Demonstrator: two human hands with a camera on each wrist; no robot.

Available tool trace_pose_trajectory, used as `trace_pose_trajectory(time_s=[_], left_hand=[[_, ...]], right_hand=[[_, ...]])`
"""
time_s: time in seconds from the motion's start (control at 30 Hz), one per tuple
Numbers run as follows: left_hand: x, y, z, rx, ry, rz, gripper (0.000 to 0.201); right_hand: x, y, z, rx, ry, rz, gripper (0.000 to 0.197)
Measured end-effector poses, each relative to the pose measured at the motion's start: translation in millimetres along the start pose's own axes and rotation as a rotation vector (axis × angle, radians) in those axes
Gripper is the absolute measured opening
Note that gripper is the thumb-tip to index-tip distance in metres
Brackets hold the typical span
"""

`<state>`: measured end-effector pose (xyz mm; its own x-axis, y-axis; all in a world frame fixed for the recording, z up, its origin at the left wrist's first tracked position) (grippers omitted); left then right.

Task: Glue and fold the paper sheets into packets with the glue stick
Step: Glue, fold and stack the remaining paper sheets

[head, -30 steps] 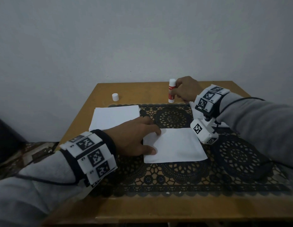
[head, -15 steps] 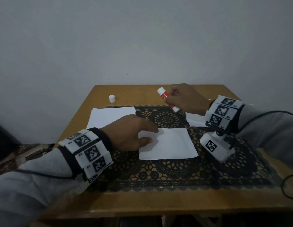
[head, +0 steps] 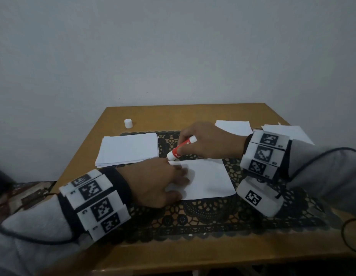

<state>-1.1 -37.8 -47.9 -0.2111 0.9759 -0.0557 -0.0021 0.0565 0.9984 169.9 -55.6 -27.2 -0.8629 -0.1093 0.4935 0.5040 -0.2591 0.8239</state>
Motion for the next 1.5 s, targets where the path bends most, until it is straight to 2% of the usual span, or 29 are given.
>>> trace_pose_trajectory(time_s=[0.23, 0.37, 0.53, 0.77, 0.87, 0.97, 1.07, 1.2, 1.37, 1.5], left_hand=[[0, -3, 1, 0.041, -0.031, 0.005, 0.044], [-1, -4, 1, 0.049, -0.008, 0.033, 0.054], [-4, -1, 2, 0.043, 0.008, 0.031, 0.047], [-2, -1, 1, 0.077, 0.064, 0.037, 0.066], [-3, 1, 2, 0.071, 0.063, 0.023, 0.057], [-2, 2, 2, -0.004, 0.073, -0.024, 0.043], [-2, 3, 3, -0.069, 0.056, -0.059, 0.039], [-3, 4, 5, -0.106, 0.022, -0.066, 0.041], [-4, 0, 6, -0.069, 0.018, -0.062, 0.050], [-5, -1, 6, -0.057, 0.006, -0.047, 0.050]], right_hand=[[9, -17, 5, 0.057, 0.028, 0.022, 0.022], [12, -16, 5, 0.053, 0.036, -0.008, 0.019], [10, -8, 1, 0.040, 0.056, -0.121, 0.016], [-9, 14, -15, 0.023, -0.012, -0.142, 0.016], [-18, 24, -25, 0.013, -0.042, -0.174, 0.016], [-26, 34, -35, 0.010, -0.095, -0.187, 0.015], [-34, 41, -43, 0.003, -0.136, -0.188, 0.016], [-38, 47, -49, -0.014, -0.132, -0.263, 0.017], [-38, 55, -53, 0.018, -0.152, -0.324, 0.018], [-34, 66, -51, -0.104, -0.164, -0.323, 0.019]])
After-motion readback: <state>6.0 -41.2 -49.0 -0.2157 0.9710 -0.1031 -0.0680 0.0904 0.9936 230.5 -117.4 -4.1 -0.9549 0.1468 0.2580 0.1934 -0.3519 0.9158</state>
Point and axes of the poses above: each hand's wrist, its own z-axis towards the middle knuckle, its own y-axis out of the back of the hand, x = y × z, the point moved 2 cm from there along z, towards the middle knuckle, and after that the axes turned 12 degrees about -x, right-handed, at the moved point
